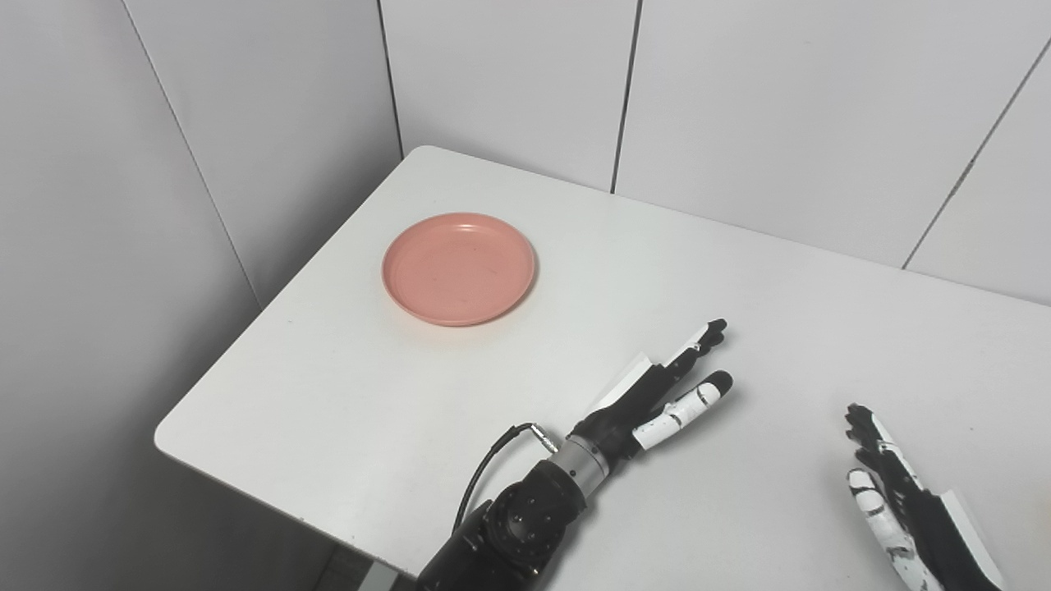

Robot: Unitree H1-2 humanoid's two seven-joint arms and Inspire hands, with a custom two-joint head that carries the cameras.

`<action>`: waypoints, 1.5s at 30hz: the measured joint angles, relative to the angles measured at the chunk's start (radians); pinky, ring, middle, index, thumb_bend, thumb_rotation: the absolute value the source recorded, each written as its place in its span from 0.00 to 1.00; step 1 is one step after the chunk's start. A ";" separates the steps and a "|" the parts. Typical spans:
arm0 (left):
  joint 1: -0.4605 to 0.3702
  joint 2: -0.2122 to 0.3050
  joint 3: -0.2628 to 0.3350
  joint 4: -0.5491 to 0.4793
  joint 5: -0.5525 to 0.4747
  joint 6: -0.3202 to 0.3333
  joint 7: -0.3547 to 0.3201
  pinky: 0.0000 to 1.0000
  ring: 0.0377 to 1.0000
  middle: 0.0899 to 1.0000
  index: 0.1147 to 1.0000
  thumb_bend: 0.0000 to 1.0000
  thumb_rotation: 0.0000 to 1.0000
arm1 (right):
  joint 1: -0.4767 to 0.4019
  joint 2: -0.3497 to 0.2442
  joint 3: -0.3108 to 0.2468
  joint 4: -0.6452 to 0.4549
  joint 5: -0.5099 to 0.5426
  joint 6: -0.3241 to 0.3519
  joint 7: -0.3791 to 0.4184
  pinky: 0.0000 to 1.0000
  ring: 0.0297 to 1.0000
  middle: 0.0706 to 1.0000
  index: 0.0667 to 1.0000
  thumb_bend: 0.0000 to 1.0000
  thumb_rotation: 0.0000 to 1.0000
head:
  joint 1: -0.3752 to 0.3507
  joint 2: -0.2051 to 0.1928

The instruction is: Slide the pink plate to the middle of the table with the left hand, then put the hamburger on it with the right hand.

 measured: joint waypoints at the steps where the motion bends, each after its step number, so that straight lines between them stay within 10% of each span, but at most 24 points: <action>1: 0.000 0.000 0.000 -0.001 0.000 0.001 0.000 0.99 1.00 1.00 1.00 0.48 1.00 | 0.003 0.001 0.000 -0.011 0.000 0.013 0.002 0.95 0.96 0.96 0.96 0.00 1.00 | 0.000 0.003; 11: 0.007 0.002 0.010 -0.014 -0.016 0.004 -0.014 1.00 1.00 1.00 1.00 0.47 1.00 | 0.013 0.021 0.001 -0.042 -0.016 0.035 0.003 0.94 0.96 0.96 0.96 0.00 0.98 | -0.009 0.005; 14: 0.017 0.004 0.018 -0.031 -0.038 0.006 -0.026 1.00 1.00 1.00 1.00 0.48 1.00 | 0.021 0.027 0.005 -0.059 -0.030 0.044 0.004 0.94 0.96 0.96 0.96 0.00 0.15 | -0.008 0.008; 16: 0.025 0.004 0.022 -0.044 -0.052 0.017 -0.037 1.00 1.00 1.00 1.00 0.49 1.00 | 0.024 0.032 0.007 -0.075 -0.038 0.063 0.005 0.95 0.97 0.96 0.96 0.00 0.03 | -0.008 0.008; 45: 0.018 0.119 0.203 -0.461 -0.364 0.400 -0.159 0.93 0.94 0.95 0.92 0.47 1.00 | 0.021 0.055 0.011 -0.087 -0.043 0.081 0.010 0.95 0.96 0.95 0.95 0.00 0.00 | 0.021 -0.002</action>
